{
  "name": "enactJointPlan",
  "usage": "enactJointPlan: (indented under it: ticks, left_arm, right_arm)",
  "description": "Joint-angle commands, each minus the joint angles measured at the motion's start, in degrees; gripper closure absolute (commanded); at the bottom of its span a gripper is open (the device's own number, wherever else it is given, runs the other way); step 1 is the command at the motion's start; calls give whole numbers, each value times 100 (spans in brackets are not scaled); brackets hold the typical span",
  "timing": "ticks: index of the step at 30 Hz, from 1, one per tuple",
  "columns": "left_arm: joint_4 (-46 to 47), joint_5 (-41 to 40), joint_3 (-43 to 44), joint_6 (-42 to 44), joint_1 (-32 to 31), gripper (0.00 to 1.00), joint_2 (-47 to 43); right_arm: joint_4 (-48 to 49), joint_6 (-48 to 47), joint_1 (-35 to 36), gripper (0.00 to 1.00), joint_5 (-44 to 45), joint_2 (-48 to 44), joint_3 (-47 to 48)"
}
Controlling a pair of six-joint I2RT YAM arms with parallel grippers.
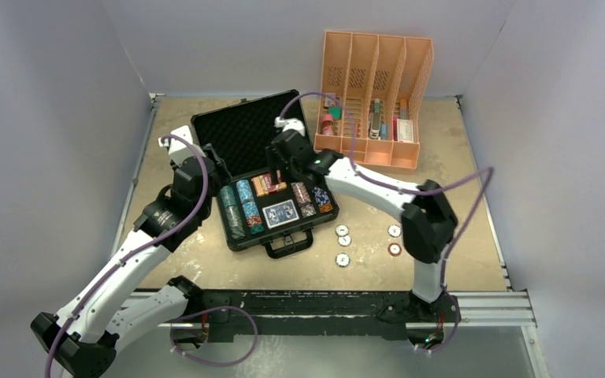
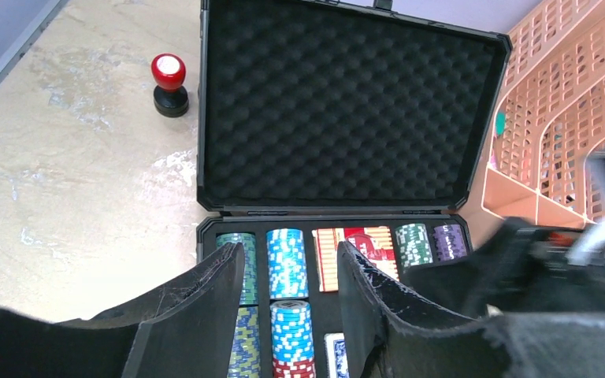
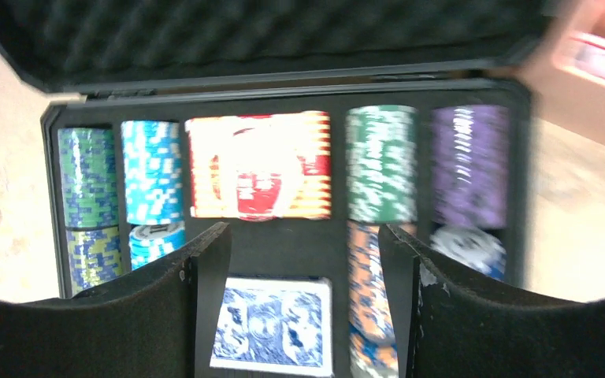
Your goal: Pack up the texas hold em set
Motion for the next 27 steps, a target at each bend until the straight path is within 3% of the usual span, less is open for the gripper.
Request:
enactJointPlan:
  ticks: [1,5,9,17,27]
  left_arm:
    - [182,152,-19,-48,28,54,0]
    - [205,215,-16,-38,37,53,28]
    - [210,248,-20,-38,37,53,66]
    - [219,273,-33,-20,38,53,149]
    - [221,270,-35,-12,38,53,236]
  right_arm:
    - [-121,1000,-532,32,1102,-1320,-693]
    - [-322,1642,-1424,44,1278,-2071,-1718]
    - [-352,1800,-2150,50,1304,-2593,-2636]
    - [-220,1537,-3323,79,1230,-2431,-3557]
    - [358,931,-3889,81,684,-1623,-3371]
